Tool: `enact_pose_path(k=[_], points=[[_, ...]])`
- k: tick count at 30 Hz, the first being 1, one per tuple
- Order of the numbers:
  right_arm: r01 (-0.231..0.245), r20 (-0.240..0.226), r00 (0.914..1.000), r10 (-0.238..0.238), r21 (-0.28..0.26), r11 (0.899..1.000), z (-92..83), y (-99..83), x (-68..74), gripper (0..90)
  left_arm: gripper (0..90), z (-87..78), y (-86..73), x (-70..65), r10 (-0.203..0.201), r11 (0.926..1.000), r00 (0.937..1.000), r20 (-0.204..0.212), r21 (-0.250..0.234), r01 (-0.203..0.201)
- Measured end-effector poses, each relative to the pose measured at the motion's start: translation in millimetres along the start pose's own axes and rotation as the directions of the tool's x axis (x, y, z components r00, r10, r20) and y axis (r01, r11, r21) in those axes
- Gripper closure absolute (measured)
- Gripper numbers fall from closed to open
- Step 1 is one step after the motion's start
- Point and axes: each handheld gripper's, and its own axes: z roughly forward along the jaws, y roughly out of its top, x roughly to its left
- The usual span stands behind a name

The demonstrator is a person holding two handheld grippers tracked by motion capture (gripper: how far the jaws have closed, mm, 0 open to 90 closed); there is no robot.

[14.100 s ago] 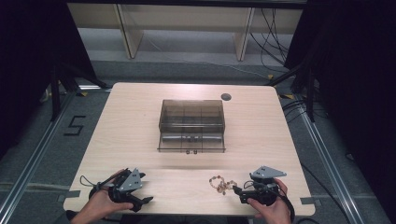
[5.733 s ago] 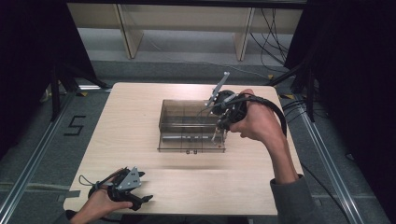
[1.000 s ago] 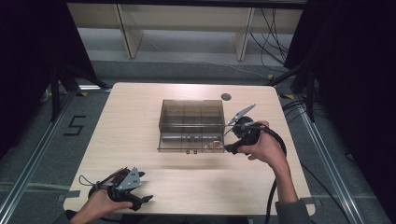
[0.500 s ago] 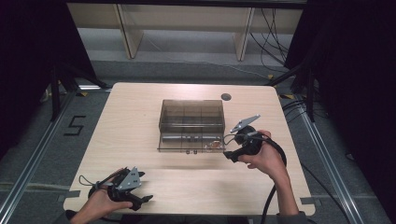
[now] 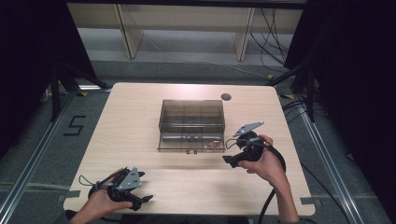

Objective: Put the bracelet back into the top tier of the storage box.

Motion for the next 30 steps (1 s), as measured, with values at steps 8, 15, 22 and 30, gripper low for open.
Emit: enact_pose_path(k=[8, 15, 22, 30], points=[[-0.014, 0.004, 0.9999, 0.014, -0.039, 0.999, 3.1, -9.2, 4.8, 16.5, 16.2, 0.2, 0.1, 0.5, 0.000, 1.0000, 1.0000, 0.005, 0.001, 0.000], [-0.002, 0.014, 0.9999, 0.003, -0.097, 0.995, 6.3, -17.6, 4.2, 16.4, 16.2, -0.1, 0.2, 0.5, 0.000, 1.0000, 1.0000, 0.005, -0.001, 0.000], [-0.036, 0.017, 0.9991, 0.039, -0.116, 0.993, 7.4, -23.3, 8.9, 16.4, 16.2, -0.2, 0.2, 0.6, 0.000, 1.0000, 1.0000, 0.006, -0.002, 0.000], [-0.041, 0.015, 0.9990, 0.043, -0.127, 0.991, 11.3, -30.0, 12.8, 16.0, 16.2, -0.5, 0.3, 0.5, 0.002, 1.0000, 1.0000, 0.006, -0.002, -0.002]])
